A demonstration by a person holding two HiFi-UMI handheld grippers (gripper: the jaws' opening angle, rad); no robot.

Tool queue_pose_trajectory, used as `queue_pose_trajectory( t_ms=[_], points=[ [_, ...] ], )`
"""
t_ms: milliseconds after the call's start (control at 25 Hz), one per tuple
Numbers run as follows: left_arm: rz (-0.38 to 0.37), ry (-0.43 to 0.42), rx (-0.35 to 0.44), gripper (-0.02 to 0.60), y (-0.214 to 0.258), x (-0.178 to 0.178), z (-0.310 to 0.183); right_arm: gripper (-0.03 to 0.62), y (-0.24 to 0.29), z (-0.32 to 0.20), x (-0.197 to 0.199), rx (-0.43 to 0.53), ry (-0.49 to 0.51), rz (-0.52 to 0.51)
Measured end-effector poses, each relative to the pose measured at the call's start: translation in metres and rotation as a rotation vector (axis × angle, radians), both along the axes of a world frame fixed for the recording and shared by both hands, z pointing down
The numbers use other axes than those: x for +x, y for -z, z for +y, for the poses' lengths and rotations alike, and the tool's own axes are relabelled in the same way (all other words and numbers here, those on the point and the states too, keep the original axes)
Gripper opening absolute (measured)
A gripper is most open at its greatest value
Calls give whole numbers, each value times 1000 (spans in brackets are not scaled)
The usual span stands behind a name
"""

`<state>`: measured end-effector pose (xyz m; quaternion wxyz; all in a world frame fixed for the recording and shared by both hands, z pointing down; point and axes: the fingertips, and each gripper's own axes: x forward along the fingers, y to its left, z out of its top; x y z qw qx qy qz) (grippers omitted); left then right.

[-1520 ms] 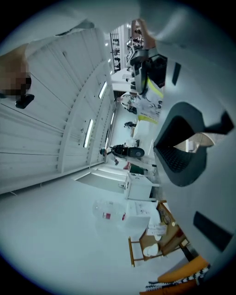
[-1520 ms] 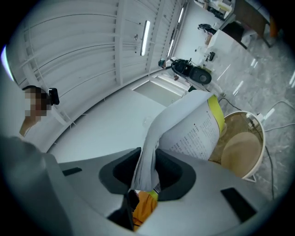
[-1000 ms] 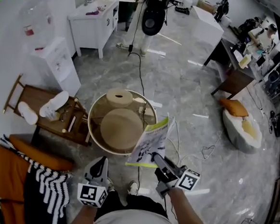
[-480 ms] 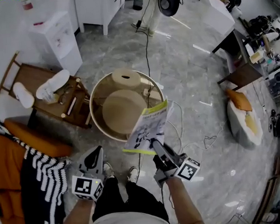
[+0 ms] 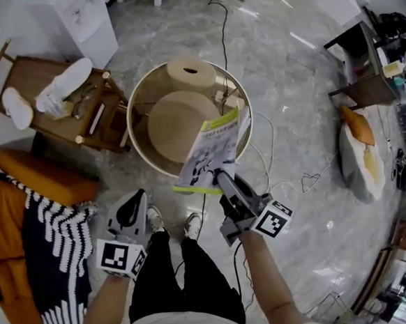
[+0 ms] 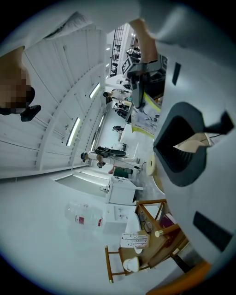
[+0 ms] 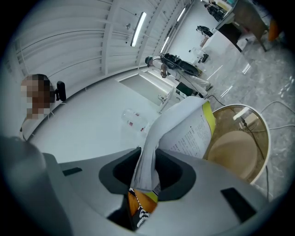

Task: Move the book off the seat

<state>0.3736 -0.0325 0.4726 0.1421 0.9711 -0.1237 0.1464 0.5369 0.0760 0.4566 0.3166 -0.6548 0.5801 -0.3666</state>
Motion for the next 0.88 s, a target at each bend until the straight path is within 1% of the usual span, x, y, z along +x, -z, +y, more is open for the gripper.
queue_pose_trajectory(
  t_ms=[280,520,680,880],
  points=[
    [-19,-15,-22,15,-41,21,-21,112,-56,-38,12,-38,27,11],
    [-40,-28,-29,15,-70,35,-37,112,-101,-71,30,-45,28,-15],
    [-47,-30,-39,15,-81,41,-44,112,-119,-92,37,-40,34,-35],
    [-57,-19,-61,15,-86,42,-50,112,-131,-116,46,-49,50,-32]
  ],
)
